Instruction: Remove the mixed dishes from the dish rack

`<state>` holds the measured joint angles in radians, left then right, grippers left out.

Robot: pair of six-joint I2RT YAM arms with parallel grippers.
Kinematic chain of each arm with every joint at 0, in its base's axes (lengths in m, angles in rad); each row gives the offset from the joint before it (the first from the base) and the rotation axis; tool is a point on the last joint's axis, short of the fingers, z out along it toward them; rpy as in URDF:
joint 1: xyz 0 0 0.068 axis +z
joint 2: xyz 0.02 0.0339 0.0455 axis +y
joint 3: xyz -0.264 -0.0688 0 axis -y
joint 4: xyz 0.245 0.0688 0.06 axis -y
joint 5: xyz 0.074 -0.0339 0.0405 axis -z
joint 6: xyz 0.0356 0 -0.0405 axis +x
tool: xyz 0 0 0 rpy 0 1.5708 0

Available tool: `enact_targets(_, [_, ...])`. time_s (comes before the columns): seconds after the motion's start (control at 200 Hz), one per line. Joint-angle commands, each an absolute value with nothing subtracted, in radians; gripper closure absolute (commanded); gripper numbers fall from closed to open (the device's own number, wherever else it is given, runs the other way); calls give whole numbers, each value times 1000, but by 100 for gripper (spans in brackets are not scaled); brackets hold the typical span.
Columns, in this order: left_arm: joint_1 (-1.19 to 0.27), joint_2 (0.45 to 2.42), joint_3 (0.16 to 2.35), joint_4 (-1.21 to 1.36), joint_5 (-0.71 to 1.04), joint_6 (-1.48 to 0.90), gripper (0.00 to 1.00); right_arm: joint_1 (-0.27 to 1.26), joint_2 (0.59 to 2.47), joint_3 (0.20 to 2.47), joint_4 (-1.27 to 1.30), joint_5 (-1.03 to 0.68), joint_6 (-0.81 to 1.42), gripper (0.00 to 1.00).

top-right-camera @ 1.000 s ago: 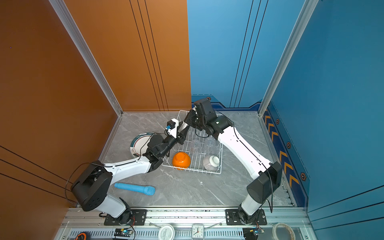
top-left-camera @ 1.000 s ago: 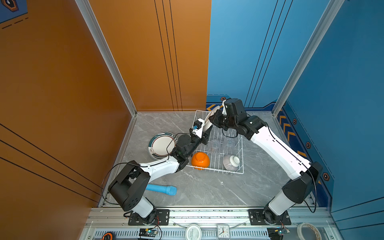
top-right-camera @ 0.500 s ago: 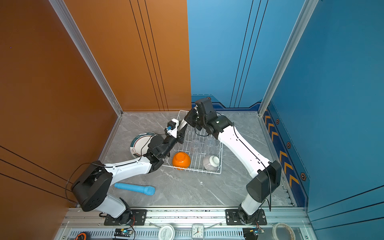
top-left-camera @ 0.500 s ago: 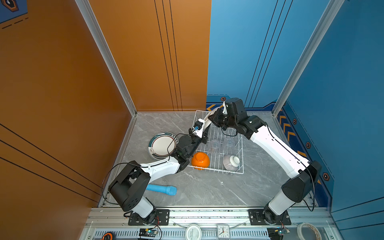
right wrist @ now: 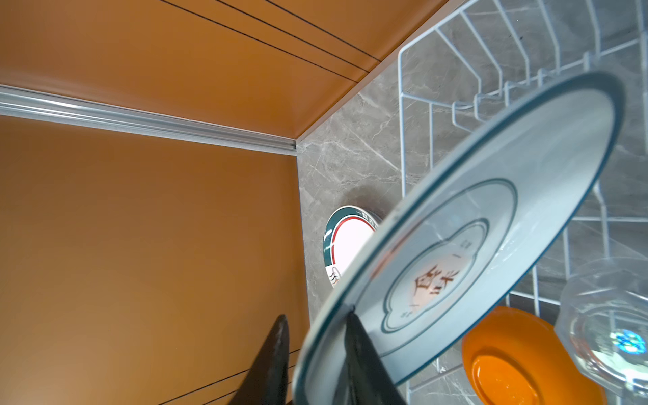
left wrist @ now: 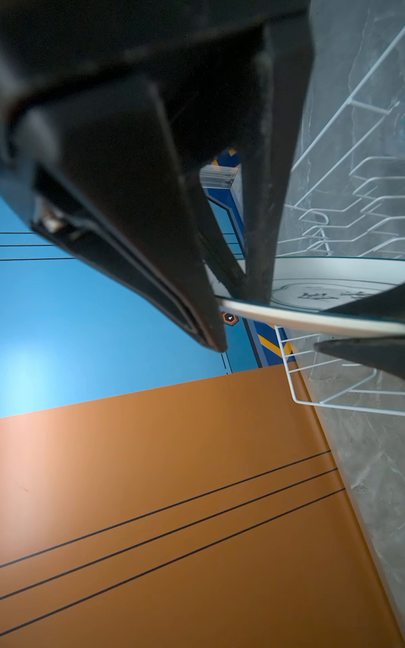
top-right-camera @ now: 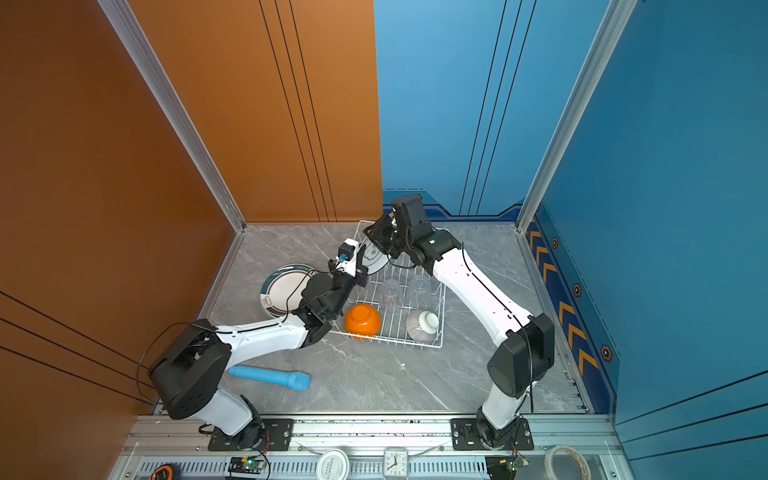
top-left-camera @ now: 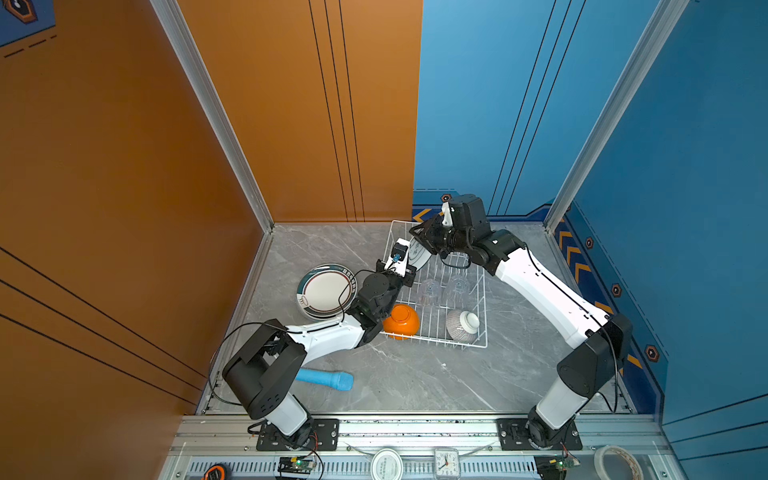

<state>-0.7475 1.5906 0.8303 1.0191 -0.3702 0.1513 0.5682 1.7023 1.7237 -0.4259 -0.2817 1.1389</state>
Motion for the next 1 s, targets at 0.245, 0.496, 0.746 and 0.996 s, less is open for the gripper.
enact_targets(0.245, [-769, 1592, 851, 1078, -356, 128, 100, 552, 1691, 1670, -288, -325, 1177, 66])
enact_targets(0.496, [-765, 1588, 850, 1078, -361, 115, 100, 549, 1688, 1667, -286, -322, 1175, 66])
enact_targets(0.746, [-762, 1585, 845, 1078, -363, 105, 100, 548, 1687, 1663, -283, -321, 1173, 66])
enact_targets(0.996, [-761, 1577, 843, 1078, -360, 102, 100, 548, 1686, 1659, -276, -321, 1175, 66])
